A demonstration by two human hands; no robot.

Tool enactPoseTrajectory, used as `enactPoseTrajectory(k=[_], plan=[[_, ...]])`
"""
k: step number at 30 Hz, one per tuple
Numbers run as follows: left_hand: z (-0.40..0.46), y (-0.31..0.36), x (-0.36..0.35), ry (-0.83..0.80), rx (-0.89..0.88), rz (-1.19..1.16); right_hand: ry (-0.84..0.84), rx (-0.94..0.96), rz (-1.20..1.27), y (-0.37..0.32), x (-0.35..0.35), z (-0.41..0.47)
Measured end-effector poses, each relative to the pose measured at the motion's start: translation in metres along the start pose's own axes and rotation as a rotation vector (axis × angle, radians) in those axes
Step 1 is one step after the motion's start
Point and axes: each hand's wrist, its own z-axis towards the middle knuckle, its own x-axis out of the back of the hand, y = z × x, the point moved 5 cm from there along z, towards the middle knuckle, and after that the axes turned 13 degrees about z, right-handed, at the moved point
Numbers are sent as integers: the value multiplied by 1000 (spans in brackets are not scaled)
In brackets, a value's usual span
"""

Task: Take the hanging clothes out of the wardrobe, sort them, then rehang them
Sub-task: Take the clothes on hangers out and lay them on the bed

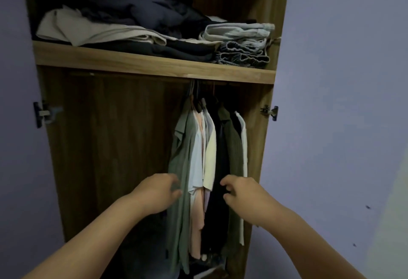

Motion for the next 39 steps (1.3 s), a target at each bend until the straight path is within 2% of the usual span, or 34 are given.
enactPoseTrajectory(k=[7,17,20,26,29,31,34,36,39], plan=[[68,-39,-2,15,46,-48,59,92,103,-13,-8,101],[179,-83,4,97,191,-100,108,212,62,-27,-8,254],[198,-99,8,134,216,-111,128,164,28,-34,-17,296],[224,-137,19,164,229,-115,98,-54,-115,-34,-37,351],[238,-155,26,178,208,-129,180,-93,-114,-36,-41,368],[247,-163,29,177,190,-133,260,-22,-37,-44,-42,375],[262,-173,34,188,152,-167,356,57,225,-52,-41,392],[271,-181,36,206,132,-200,384,2,479,-48,-44,413],[283,-193,34,232,116,-232,327,-106,912,-44,-60,435]])
